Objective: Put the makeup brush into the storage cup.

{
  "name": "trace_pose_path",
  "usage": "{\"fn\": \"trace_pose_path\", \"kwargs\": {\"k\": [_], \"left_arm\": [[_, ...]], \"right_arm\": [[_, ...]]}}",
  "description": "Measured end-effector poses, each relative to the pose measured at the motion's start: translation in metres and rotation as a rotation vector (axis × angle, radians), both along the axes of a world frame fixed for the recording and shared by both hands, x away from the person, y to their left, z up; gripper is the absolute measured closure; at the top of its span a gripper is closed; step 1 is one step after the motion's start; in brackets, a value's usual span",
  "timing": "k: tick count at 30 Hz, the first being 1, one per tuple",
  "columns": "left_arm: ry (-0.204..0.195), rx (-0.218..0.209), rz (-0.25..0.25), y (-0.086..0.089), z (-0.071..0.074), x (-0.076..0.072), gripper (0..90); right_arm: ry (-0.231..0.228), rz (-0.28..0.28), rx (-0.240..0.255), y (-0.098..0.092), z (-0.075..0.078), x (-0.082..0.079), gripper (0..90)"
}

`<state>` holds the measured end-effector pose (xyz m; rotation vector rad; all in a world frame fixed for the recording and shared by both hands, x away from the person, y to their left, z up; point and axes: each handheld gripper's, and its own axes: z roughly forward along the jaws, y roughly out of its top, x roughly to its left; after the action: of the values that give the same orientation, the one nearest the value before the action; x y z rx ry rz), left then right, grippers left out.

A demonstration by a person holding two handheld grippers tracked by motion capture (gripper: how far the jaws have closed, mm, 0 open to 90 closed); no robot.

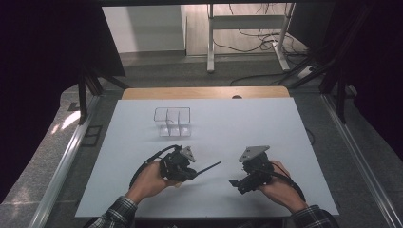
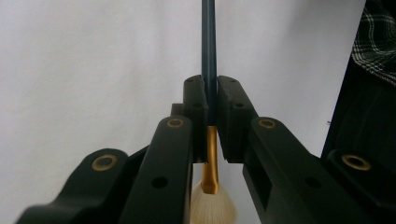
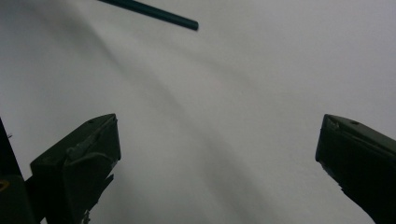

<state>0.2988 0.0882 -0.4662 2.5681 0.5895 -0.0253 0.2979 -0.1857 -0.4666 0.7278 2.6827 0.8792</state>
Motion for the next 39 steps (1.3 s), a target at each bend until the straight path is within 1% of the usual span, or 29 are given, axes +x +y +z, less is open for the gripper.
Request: {"fn": "trace_pose_path", "kwargs": {"k": [6,12,15,19,23,24,25,26,27,28,29,30,31,32,36,39], "left_arm": [[0.001,0.001,-0.023,-0.008,-0.001,0.001,83.1],[0.007,0.004,-0.047,-0.016,-0.002,0.0,83.1],[0.009,0.005,-0.056,-0.02,-0.002,0.0,83.1],[0.01,0.008,-0.068,-0.024,-0.002,0.0,83.1],[0.011,0.007,-0.073,-0.026,-0.001,0.0,83.1],[0.01,0.007,-0.073,-0.027,-0.001,0.0,83.1],[0.009,0.004,-0.074,-0.027,-0.001,0.0,83.1],[0.009,0.006,-0.077,-0.028,-0.001,0.0,83.1],[0.01,0.01,-0.079,-0.028,0.0,0.0,83.1],[0.011,0.009,-0.079,-0.029,-0.001,0.0,83.1],[0.012,0.008,-0.079,-0.029,-0.001,0.0,83.1],[0.014,0.008,-0.08,-0.029,-0.001,0.0,83.1],[0.013,0.007,-0.082,-0.029,-0.001,0.0,83.1],[0.012,0.006,-0.083,-0.029,-0.001,0.0,83.1],[0.014,0.013,-0.086,-0.029,0.001,-0.001,83.0],[0.013,0.013,-0.086,-0.029,0.001,-0.001,83.0]], "right_arm": [[-0.013,0.012,-0.001,0.01,-0.002,0.0,0.0],[-0.021,0.044,-0.008,0.02,-0.003,0.001,0.0],[-0.028,0.058,-0.023,0.025,-0.004,0.002,0.0],[-0.027,0.068,-0.025,0.032,-0.005,0.002,0.0],[-0.031,0.088,-0.034,0.037,-0.005,0.002,0.0],[-0.043,0.093,-0.044,0.04,-0.005,0.002,1.0],[-0.043,0.093,-0.044,0.04,-0.005,0.002,1.0],[-0.04,0.102,-0.043,0.041,-0.005,0.003,2.7],[-0.047,0.108,-0.046,0.042,-0.005,0.003,4.6],[-0.039,0.124,-0.048,0.044,-0.004,0.002,11.0],[-0.039,0.124,-0.048,0.044,-0.004,0.002,11.0],[-0.039,0.147,-0.056,0.046,-0.004,0.002,18.3],[-0.036,0.159,-0.062,0.047,-0.004,0.002,21.9],[-0.036,0.159,-0.062,0.047,-0.004,0.002,21.9],[-0.056,0.193,-0.104,0.05,-0.004,0.001,33.7],[-0.059,0.203,-0.117,0.052,-0.003,0.001,40.4]]}}
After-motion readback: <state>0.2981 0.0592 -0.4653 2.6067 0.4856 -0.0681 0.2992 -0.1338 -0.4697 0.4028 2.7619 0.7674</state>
